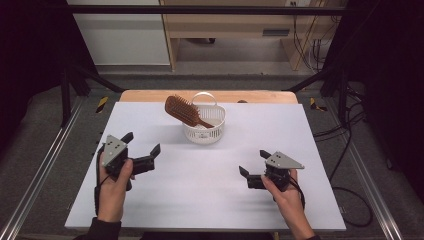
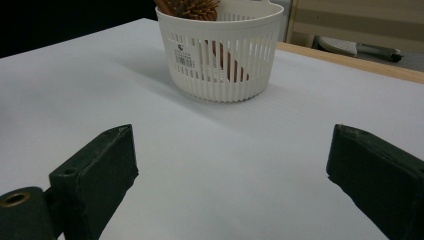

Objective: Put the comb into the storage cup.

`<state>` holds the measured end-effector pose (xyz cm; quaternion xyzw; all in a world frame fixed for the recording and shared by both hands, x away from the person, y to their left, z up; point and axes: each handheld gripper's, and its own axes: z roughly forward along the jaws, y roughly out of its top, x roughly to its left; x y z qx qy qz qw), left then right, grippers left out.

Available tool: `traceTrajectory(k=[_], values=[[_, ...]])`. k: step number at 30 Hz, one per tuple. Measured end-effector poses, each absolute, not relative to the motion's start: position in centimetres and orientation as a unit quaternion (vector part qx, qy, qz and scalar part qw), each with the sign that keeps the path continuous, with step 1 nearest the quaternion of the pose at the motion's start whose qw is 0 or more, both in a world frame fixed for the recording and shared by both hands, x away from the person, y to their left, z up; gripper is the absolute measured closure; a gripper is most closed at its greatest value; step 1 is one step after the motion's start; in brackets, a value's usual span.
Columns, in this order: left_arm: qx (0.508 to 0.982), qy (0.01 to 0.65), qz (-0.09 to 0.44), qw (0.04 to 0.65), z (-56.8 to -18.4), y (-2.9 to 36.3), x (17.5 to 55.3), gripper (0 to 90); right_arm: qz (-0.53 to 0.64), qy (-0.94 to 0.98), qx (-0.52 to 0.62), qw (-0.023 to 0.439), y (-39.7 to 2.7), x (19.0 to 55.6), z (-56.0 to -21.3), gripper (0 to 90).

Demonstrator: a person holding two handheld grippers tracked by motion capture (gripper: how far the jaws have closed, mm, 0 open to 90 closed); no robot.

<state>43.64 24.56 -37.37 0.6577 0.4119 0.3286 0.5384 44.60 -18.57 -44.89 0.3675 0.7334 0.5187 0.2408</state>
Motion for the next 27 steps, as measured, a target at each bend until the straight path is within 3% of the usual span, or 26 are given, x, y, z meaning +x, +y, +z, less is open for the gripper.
traceTrajectory(k=[9, 27], values=[[0.645, 0.422, 0.344, 0.536, -36.1, 28.5, 41.8, 2.1, 0.526, 0.724, 0.373, 0.243, -19.1, 44.1, -44.7, 6.3], [0.634, 0.434, 0.364, 0.526, -37.9, 32.7, 39.8, 2.2, 0.537, 0.705, 0.375, 0.271, -21.0, 43.6, -44.7, 5.3]])
